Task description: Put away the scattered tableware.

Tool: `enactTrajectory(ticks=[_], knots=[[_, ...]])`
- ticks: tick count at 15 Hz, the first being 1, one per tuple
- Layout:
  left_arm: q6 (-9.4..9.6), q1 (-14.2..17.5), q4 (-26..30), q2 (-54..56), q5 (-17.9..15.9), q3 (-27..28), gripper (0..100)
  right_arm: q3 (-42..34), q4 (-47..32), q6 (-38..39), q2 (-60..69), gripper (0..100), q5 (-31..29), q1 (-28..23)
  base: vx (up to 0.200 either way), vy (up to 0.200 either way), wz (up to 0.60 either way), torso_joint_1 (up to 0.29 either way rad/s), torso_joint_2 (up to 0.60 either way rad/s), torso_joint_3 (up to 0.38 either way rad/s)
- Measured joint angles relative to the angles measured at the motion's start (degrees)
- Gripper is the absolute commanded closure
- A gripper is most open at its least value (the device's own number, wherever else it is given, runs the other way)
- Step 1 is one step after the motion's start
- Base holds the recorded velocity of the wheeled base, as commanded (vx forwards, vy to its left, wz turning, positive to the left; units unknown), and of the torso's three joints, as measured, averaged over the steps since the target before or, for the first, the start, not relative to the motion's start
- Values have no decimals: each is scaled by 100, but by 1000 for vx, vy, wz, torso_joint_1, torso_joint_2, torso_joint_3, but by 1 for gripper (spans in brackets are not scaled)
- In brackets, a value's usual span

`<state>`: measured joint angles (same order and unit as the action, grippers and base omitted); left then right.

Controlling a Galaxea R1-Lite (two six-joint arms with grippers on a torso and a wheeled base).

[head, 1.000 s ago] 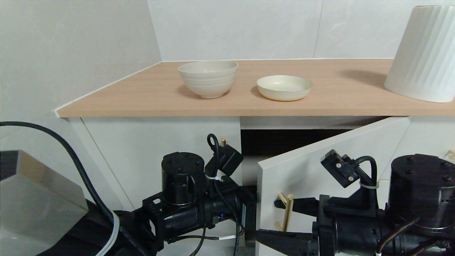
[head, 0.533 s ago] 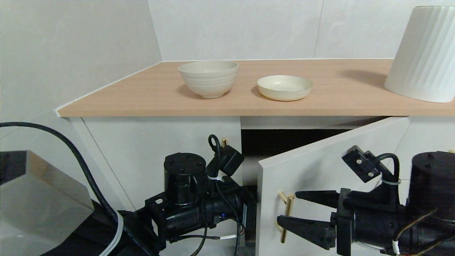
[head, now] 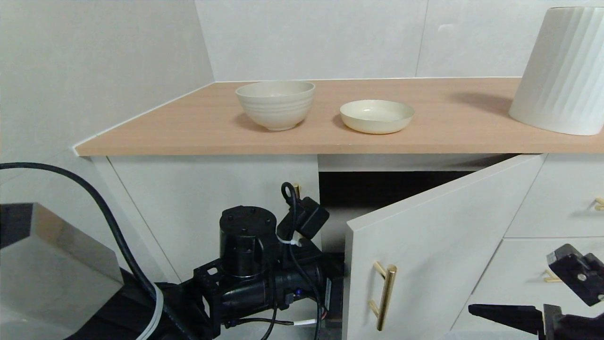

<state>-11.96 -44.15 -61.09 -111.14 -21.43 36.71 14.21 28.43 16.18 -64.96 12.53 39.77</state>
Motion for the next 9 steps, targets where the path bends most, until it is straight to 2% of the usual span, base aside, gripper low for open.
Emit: enactTrajectory(ticks=[3, 7, 9], knots=[[-2, 4, -2, -7, 6, 17, 100, -74, -51, 5, 254, 0, 9, 4, 0, 0, 0, 0, 0, 0], [-5, 9, -9, -93, 37, 105, 100, -94, -57, 2, 363, 0, 16, 0, -200, 0, 0, 4, 4, 2], [-5, -2, -4, -132, 20, 146, 100, -99, -57, -1, 383, 0, 18, 4, 0, 0, 0, 0, 0, 0]])
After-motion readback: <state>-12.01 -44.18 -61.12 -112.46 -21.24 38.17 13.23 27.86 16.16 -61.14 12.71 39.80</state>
